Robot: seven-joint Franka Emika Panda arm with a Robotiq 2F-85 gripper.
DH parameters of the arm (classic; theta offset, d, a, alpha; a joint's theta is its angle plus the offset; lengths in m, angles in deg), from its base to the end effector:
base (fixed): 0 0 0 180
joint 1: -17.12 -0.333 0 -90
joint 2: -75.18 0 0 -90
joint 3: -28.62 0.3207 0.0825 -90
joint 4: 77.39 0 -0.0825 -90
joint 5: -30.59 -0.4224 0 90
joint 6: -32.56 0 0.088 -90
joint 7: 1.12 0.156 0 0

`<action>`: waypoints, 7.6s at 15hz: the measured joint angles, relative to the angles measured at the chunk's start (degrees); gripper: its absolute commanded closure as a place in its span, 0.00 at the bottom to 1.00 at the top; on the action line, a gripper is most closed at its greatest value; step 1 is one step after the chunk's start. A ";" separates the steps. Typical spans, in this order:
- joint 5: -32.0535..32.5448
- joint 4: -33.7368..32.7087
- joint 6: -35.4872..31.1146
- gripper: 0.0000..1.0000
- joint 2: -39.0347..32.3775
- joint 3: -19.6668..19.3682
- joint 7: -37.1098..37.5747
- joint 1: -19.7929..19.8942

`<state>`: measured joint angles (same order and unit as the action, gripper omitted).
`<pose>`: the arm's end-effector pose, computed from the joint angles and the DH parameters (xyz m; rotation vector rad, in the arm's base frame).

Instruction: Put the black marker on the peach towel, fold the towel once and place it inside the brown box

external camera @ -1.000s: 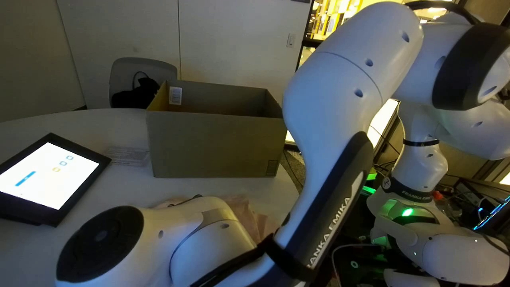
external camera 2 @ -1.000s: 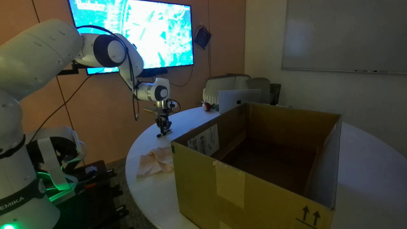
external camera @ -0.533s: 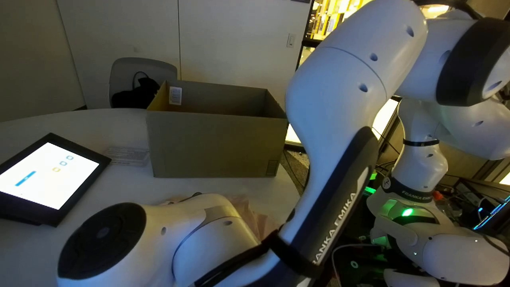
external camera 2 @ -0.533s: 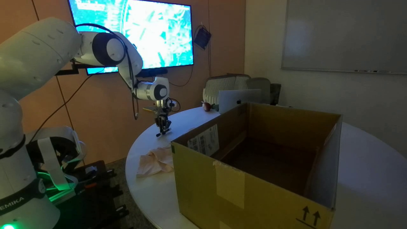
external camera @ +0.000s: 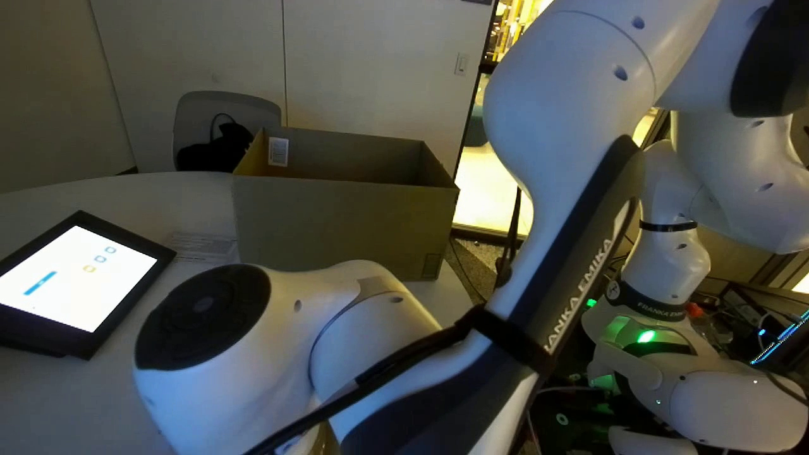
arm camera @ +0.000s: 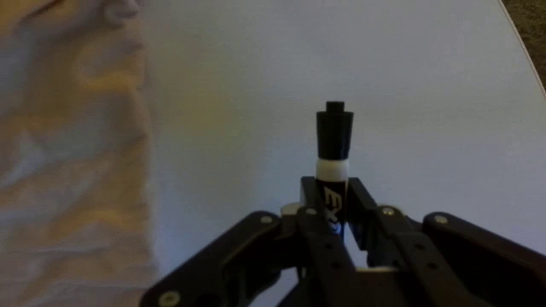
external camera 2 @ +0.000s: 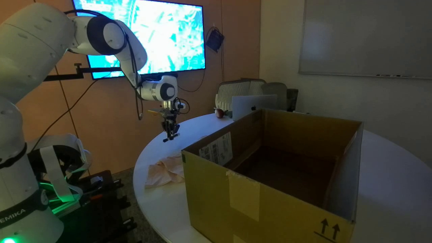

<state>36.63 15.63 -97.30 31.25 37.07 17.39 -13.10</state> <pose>0.5535 0.4292 0.0933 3.0477 0.6007 -0.1757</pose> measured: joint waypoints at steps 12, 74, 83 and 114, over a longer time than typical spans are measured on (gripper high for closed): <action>13.61 12.58 -6.83 0.85 5.64 -11.07 10.08 1.21; -10.56 28.87 -35.98 0.85 8.02 -27.52 67.55 -11.29; -8.38 28.85 -36.00 0.31 5.68 -29.30 71.84 -11.49; 10.37 49.59 -32.86 0.00 19.51 -30.27 75.26 -27.81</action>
<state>47.00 65.22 -130.16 50.76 6.80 92.65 -40.90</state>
